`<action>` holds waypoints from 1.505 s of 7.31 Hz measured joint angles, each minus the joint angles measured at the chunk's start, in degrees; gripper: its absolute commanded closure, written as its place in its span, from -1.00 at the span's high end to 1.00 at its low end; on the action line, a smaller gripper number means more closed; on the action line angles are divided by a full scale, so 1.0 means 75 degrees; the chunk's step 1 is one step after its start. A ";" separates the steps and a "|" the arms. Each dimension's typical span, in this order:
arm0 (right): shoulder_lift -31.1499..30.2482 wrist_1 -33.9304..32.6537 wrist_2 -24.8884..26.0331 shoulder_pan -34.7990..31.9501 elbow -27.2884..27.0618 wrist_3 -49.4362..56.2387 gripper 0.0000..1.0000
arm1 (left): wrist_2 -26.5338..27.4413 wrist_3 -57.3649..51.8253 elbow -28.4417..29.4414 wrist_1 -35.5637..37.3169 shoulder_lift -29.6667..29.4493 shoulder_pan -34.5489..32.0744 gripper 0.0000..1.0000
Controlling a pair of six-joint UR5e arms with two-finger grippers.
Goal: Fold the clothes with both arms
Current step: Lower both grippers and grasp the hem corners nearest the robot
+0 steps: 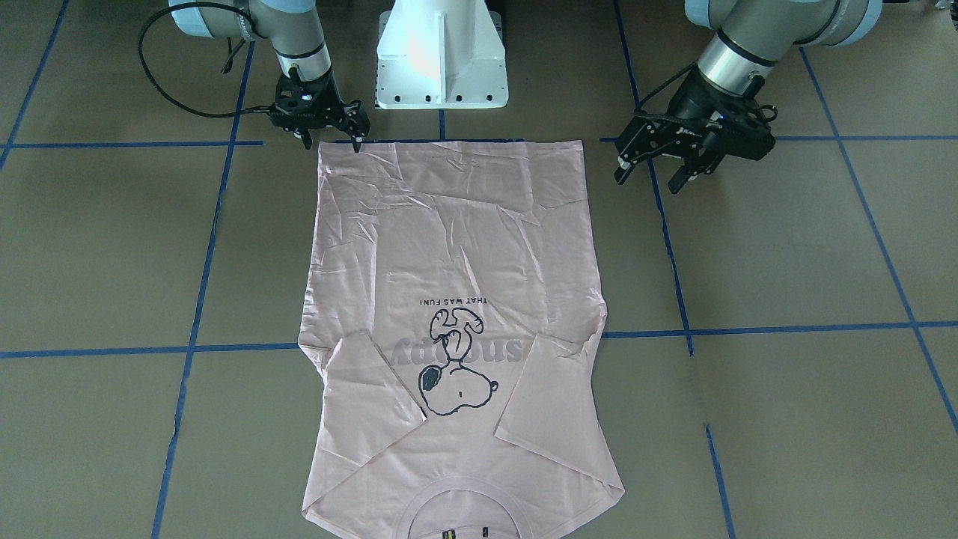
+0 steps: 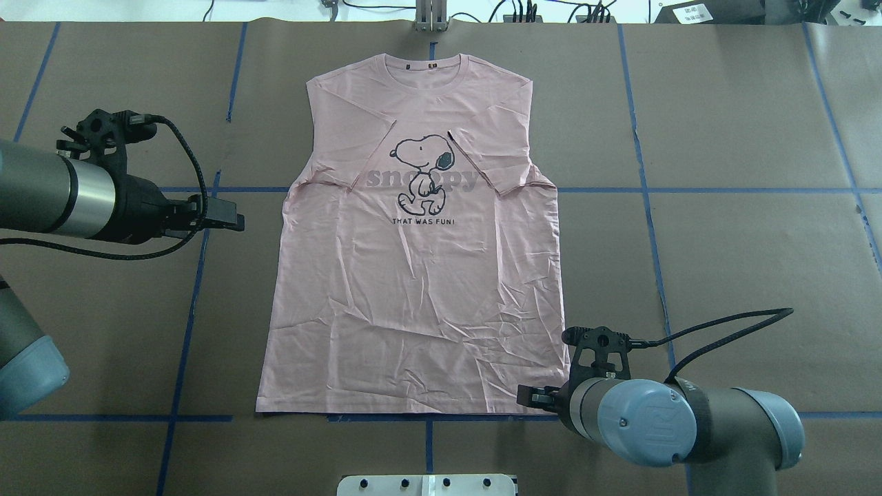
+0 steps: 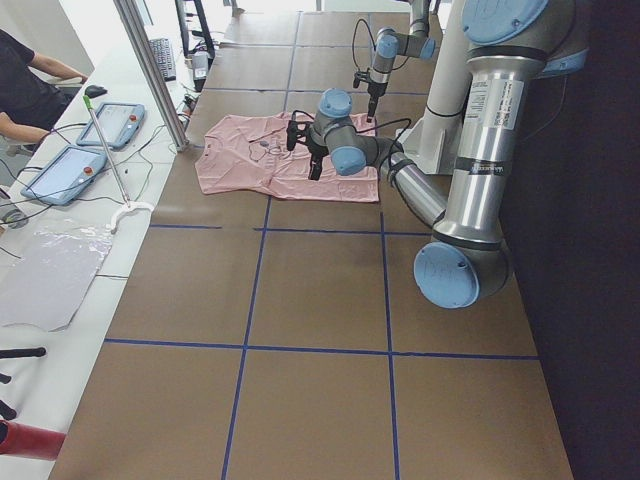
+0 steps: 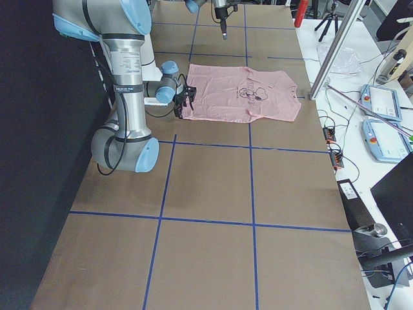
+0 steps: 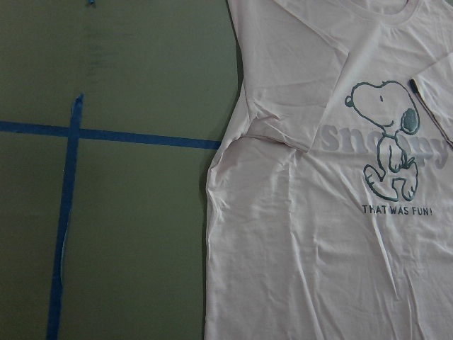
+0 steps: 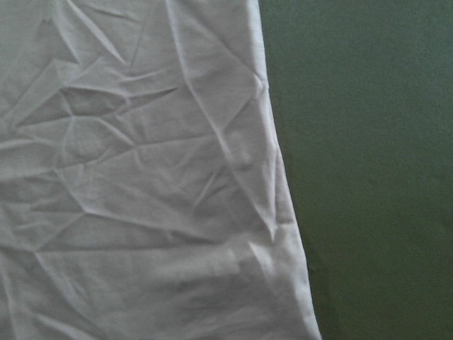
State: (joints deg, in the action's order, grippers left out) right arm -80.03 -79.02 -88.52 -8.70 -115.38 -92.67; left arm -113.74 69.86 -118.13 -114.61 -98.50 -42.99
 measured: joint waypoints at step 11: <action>-0.0012 0.0008 -0.0239 -0.0131 0.0071 -0.0013 -1.00 | -0.0010 0.0014 0.0168 -0.0035 -0.0071 0.0003 1.00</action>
State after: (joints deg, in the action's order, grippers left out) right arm -80.12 -78.96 -90.31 -9.68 -114.85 -92.77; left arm -113.82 69.96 -116.87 -114.87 -99.04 -42.96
